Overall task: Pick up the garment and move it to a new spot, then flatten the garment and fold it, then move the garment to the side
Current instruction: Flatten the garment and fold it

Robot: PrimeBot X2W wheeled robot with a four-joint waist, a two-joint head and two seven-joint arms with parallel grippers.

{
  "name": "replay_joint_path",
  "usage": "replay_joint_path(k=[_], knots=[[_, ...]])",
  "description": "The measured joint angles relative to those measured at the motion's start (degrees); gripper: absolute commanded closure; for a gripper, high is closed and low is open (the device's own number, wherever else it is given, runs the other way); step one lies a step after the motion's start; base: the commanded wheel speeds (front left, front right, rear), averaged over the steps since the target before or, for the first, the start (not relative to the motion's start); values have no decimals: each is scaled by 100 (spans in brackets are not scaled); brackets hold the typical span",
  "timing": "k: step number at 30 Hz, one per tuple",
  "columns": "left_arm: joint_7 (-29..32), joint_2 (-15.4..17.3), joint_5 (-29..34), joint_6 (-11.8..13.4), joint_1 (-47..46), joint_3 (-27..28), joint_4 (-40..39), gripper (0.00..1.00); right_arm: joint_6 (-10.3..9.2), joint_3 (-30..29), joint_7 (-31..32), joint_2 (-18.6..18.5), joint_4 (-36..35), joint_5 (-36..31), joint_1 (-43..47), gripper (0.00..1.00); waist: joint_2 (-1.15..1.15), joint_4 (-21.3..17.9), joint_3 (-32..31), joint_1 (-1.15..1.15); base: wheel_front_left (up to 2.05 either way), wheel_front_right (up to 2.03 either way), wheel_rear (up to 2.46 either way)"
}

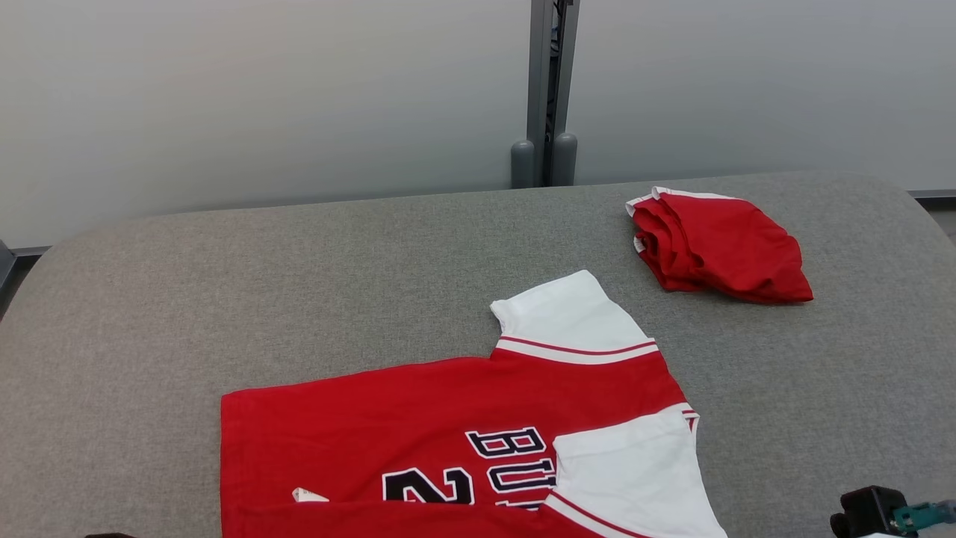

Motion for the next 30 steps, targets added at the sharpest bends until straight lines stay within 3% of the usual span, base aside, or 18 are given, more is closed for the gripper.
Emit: replay_joint_path(k=[8, 18, 22, 30], knots=[[-465, 249, 205, 276, -68, 296, -153, 0, 0, -267, -187, -120, -437, -86, -237, 0, 0, -7, 1, 0, 0, 0, 0], [-1434, 93, 738, 570, -445, 713, -90, 0, 0, -190, -1002, -169, -426, -695, -1250, 0, 0, -32, 153, 0, 0, 0, 0], [-1521, 75, 929, 555, -663, 764, -57, 0, 0, -16, -1311, -143, -121, -957, -1902, 0, 0, -25, 346, 0, 0, 0, 0], [-1410, -179, 1139, 193, -1391, 817, 381, 0, 0, 196, -1805, -56, 868, -1518, -3223, 0, 0, 114, 907, 0, 0, 0, 0]])
